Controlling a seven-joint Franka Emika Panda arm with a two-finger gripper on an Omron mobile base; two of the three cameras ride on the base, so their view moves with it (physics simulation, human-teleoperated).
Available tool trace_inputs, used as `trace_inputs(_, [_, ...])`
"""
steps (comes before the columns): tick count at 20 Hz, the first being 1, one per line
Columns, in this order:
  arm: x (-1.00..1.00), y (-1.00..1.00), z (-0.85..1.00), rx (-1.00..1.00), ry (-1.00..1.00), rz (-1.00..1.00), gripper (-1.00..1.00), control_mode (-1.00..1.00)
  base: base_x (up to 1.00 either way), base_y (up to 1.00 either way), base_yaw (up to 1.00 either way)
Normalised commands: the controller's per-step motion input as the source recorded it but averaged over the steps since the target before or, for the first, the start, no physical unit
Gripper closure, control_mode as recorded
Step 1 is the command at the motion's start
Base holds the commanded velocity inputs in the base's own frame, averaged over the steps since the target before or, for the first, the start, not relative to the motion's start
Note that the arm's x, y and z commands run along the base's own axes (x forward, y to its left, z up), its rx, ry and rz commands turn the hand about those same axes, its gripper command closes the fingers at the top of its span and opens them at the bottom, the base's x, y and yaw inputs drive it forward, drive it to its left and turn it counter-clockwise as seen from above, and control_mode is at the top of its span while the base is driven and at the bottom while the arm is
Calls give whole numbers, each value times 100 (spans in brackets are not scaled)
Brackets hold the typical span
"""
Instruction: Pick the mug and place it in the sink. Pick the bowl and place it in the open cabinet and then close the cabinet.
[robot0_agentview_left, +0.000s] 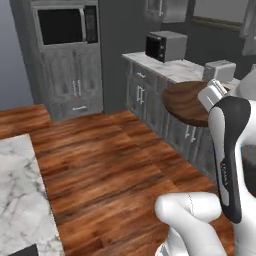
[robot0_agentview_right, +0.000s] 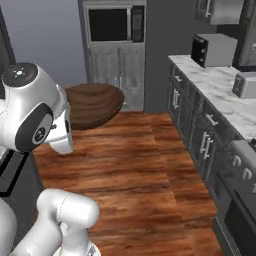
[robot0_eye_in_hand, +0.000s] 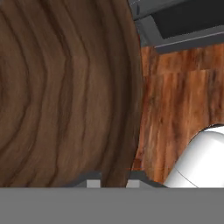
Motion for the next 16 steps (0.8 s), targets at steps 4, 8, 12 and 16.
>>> trace_inputs(4, [0, 0, 0, 0, 0, 0, 100, 100, 0, 0, -96])
trace_inputs(8, [0, 0, 0, 0, 0, 0, 100, 100, 0, 0, -93])
trace_inputs(12, [0, 0, 0, 0, 0, 0, 100, 100, -1, -2, -88])
trace_inputs(16, [0, 0, 0, 0, 0, 0, 100, 100, -11, -9, -86])
